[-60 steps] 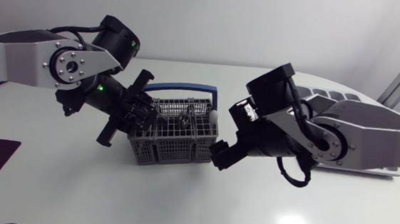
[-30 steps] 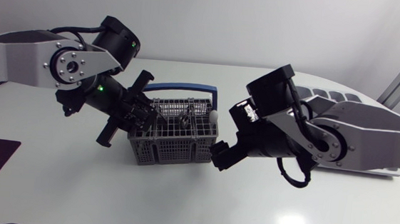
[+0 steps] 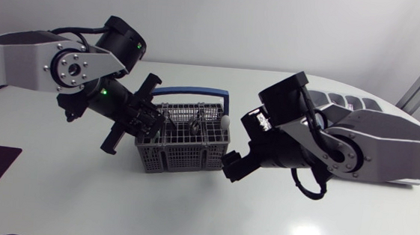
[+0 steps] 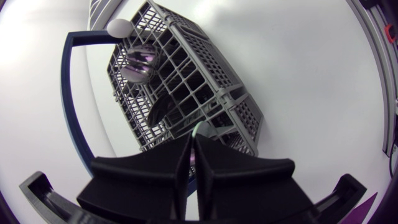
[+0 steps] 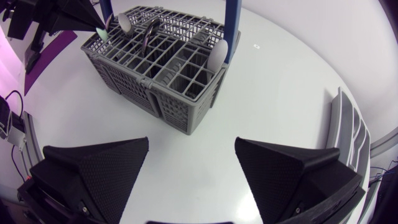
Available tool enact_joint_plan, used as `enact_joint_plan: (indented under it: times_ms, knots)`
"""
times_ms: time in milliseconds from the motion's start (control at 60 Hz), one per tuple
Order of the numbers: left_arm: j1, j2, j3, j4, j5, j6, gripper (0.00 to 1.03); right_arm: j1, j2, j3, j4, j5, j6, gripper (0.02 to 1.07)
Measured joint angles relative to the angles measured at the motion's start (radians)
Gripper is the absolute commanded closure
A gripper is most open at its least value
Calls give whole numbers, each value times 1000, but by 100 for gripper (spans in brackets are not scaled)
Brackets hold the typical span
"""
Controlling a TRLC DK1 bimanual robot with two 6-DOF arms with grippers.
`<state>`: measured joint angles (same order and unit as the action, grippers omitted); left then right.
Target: Unload the cutlery basket into the drawer organizer.
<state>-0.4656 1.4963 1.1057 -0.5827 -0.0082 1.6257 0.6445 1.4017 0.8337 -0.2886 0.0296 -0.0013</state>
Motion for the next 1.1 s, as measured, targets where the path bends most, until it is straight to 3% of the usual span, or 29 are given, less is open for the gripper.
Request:
enact_joint_plan:
  times_ms: [1100]
  knots:
    - [0,-145,35,-41,28,-63,99,2,-62,-31,-1,0,0,7]
